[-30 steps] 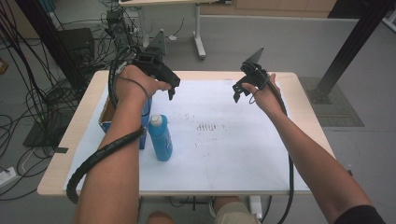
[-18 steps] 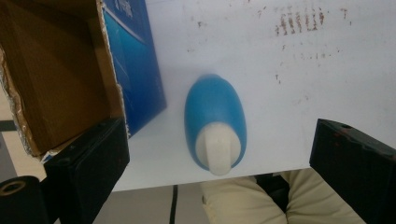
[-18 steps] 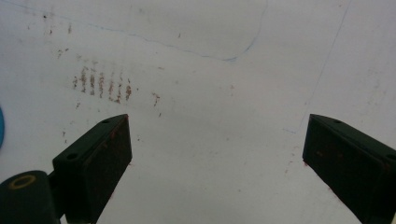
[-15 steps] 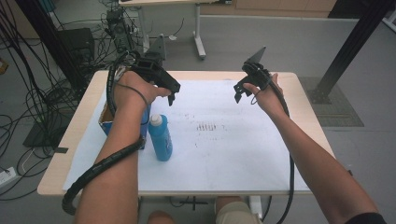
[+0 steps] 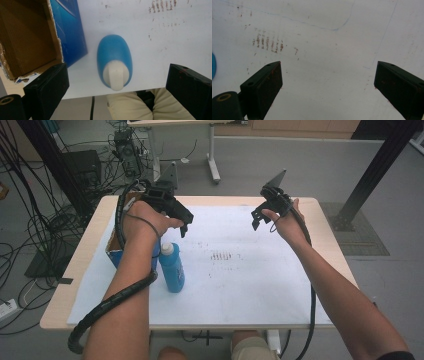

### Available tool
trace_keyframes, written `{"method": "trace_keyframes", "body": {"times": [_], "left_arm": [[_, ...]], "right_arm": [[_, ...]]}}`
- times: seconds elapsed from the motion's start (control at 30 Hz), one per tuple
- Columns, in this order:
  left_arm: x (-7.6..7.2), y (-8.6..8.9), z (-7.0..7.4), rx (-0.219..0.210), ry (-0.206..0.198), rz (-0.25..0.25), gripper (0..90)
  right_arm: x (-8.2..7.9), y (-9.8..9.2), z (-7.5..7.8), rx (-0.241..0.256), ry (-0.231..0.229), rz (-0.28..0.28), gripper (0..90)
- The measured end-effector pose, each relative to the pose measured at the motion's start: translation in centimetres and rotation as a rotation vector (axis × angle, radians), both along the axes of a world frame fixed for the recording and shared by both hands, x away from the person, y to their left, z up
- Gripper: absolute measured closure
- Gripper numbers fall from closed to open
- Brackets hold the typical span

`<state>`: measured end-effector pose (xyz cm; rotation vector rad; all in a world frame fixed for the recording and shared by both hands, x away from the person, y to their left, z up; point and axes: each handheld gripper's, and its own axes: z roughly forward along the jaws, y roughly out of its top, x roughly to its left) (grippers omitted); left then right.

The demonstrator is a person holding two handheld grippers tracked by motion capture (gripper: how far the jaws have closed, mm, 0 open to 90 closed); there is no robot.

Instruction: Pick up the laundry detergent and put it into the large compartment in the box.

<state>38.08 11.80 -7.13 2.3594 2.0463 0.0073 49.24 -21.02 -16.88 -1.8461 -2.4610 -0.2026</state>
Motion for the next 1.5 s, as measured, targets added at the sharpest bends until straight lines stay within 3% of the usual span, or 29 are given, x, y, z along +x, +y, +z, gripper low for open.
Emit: {"method": "trace_keyframes", "body": {"times": [1.07,1.5], "left_arm": [[0.1,0.5,-3.4,-0.019,0.044,0.019,4.6],[0.3,0.6,-5.6,-0.028,0.071,0.032,4.5]], "right_arm": [[0.0,0.3,-0.1,-0.007,-0.001,0.014,7.7],[-0.1,-0.1,-0.1,-0.004,-0.002,0.004,7.7]]}}
